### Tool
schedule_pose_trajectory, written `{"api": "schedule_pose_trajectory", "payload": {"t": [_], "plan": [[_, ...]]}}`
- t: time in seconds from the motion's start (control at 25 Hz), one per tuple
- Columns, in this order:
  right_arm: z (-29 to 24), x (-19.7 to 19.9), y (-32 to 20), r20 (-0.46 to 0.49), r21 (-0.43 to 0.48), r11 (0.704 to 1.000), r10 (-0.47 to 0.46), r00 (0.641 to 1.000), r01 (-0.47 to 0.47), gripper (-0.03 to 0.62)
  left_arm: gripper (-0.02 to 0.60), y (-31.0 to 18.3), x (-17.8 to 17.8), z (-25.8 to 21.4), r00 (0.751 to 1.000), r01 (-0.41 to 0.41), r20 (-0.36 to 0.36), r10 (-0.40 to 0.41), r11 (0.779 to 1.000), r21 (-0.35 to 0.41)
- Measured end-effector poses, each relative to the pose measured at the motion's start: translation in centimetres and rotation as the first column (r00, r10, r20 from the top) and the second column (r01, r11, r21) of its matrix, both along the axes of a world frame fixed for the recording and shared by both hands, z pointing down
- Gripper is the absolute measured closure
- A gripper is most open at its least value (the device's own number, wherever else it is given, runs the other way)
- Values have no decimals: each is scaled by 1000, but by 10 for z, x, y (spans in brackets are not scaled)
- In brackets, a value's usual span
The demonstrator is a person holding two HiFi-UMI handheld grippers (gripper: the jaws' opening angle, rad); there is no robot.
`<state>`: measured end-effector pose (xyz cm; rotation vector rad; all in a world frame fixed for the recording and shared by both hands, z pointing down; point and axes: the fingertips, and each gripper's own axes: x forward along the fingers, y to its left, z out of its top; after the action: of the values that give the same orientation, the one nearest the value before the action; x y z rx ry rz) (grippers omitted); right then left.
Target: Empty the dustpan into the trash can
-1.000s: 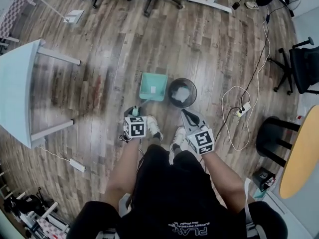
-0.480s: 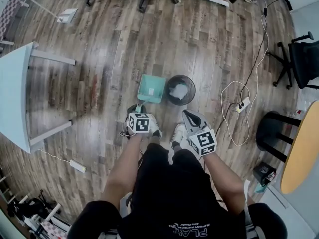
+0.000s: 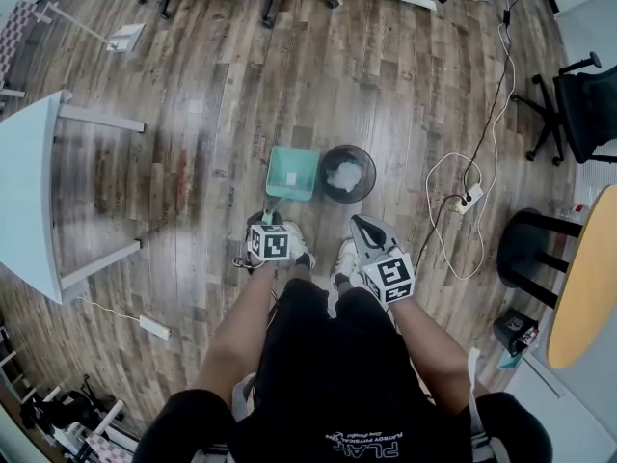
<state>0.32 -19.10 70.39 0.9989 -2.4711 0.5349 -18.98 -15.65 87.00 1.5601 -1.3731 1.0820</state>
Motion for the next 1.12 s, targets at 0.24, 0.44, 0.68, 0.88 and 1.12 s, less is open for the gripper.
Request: {"api": "schedule_pose_trajectory", "payload": {"t": [0.24,0.44,0.68,0.88,1.12], "plan": [[-16,2,-1,9,54,999,-8,1000,7,571,468,-5,1,-15,999,8,-44,-5,997,78],[-33,20,0,23,94,996,2,1000,-4,571,433,-6,2,-53,999,20,-41,-12,979,203],[-55,30,11,55,148,989,-18,998,9,571,433,5,7,-114,998,66,-34,-58,944,324],[-85,34,29,80,215,975,-78,994,59,571,433,28,40,-161,998,60,-57,-42,922,382],[-122,22,53,104,296,947,-160,982,123,571,475,60,63,-221,994,95,-94,-57,877,471]]}}
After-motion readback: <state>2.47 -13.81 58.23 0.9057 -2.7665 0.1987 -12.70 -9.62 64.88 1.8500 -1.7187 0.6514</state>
